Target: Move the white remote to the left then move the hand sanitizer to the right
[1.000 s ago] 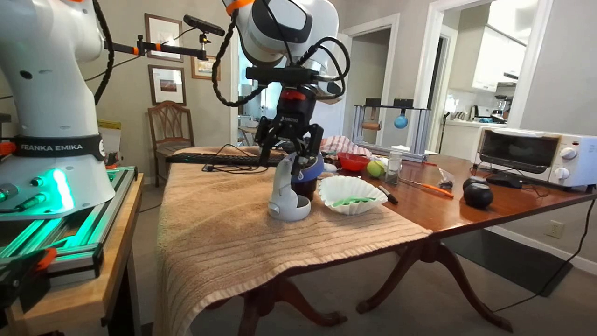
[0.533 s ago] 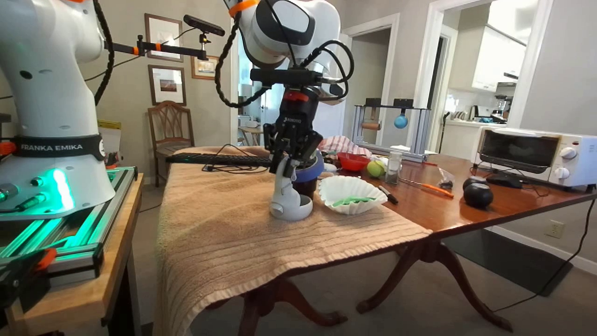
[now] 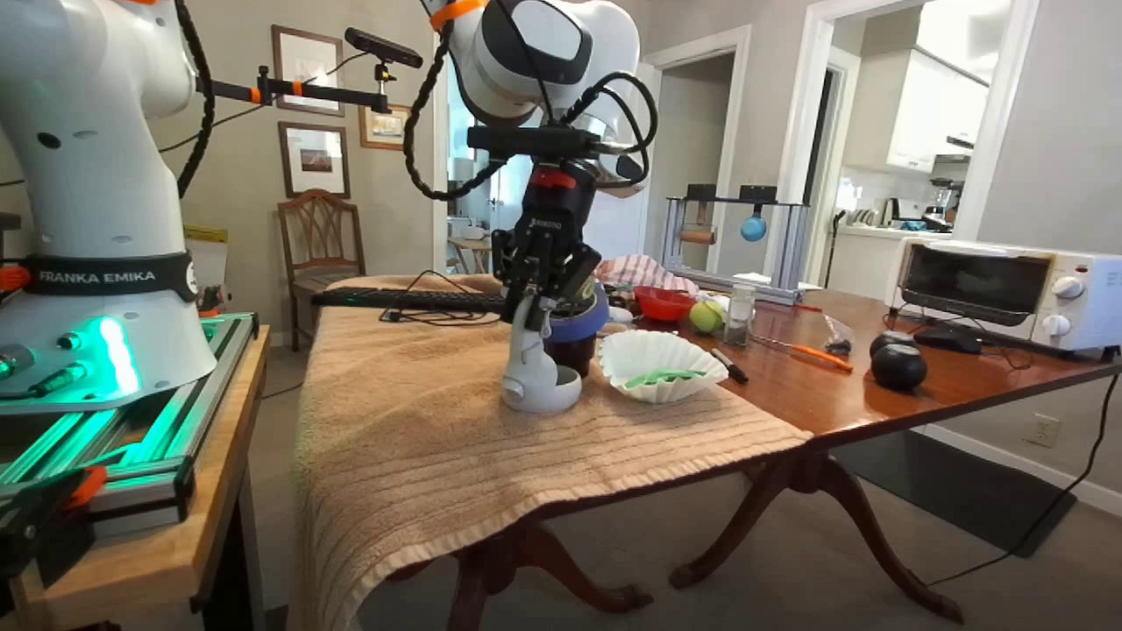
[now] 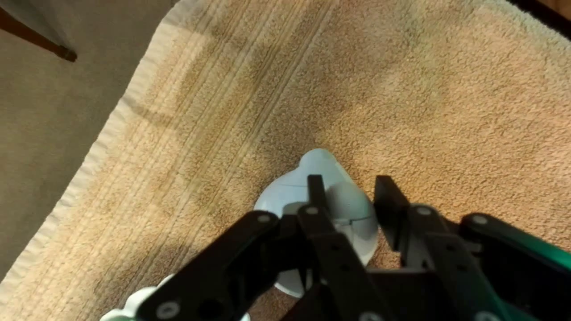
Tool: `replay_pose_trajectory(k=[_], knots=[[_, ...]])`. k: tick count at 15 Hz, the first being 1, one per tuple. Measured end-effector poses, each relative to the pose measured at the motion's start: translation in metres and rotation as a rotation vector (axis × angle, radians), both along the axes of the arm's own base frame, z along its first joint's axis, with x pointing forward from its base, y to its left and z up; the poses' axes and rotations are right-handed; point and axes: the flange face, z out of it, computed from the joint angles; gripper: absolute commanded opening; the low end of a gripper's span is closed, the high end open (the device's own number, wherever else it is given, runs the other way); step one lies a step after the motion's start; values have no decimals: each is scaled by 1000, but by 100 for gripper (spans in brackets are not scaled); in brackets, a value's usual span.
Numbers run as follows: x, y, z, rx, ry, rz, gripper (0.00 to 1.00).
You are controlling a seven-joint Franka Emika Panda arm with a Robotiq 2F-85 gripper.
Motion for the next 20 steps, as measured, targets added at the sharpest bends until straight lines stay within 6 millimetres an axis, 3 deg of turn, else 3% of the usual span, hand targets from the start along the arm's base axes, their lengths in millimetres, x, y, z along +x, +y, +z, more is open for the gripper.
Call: replay_pose_trajectory(k=[4, 7, 11, 18, 19, 20], knots=[[-31, 3, 6, 30, 98, -139, 8], [-57, 6, 22, 63, 101, -219, 8], [-66, 19, 76, 76, -36, -228, 8], [-51, 47, 180, 152, -370, -214, 8], [-46, 50, 190, 150, -418, -200, 33], [-43, 52, 195, 149, -431, -193, 33]])
